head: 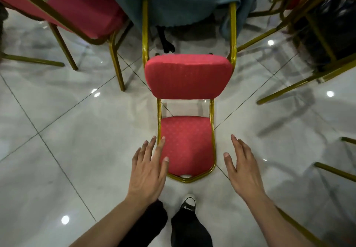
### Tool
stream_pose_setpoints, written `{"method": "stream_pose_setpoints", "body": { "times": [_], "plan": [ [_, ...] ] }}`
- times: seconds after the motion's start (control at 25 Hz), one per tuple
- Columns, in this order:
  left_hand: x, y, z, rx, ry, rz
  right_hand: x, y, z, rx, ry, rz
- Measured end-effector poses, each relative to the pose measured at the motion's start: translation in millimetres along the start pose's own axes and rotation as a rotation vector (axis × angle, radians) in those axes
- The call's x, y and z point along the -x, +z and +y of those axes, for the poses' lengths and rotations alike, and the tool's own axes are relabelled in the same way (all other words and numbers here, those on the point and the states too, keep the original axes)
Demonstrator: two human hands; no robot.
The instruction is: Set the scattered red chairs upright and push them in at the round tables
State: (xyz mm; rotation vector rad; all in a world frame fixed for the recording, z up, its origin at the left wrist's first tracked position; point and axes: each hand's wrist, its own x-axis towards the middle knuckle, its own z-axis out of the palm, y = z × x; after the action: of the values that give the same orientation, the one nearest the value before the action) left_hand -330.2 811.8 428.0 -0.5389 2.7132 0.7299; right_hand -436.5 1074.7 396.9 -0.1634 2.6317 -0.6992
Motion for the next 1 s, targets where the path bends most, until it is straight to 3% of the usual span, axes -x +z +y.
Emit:
{"method": "stream_pose_setpoints", "body": {
  "times": [0.32, 0.64, 0.8, 1.0],
  "plan": [
    [-125, 196, -93, -0.111, -0.048, -0.059, -114, 184, 142, 0.124, 0.002, -0.093],
    [-182, 340, -186, -0.203, -0.268, -0.283, -163, 316, 248, 0.224, 0.116, -0.22],
    [-187, 374, -225, -0.028, -0.402, -0.415, -158, 348, 270, 0.003, 0.228, -0.359],
    [-182, 380, -238, 0.317, -0.375, -0.44, -152, 363, 270, -0.252, 0.268, -0.299]
  ]
}}
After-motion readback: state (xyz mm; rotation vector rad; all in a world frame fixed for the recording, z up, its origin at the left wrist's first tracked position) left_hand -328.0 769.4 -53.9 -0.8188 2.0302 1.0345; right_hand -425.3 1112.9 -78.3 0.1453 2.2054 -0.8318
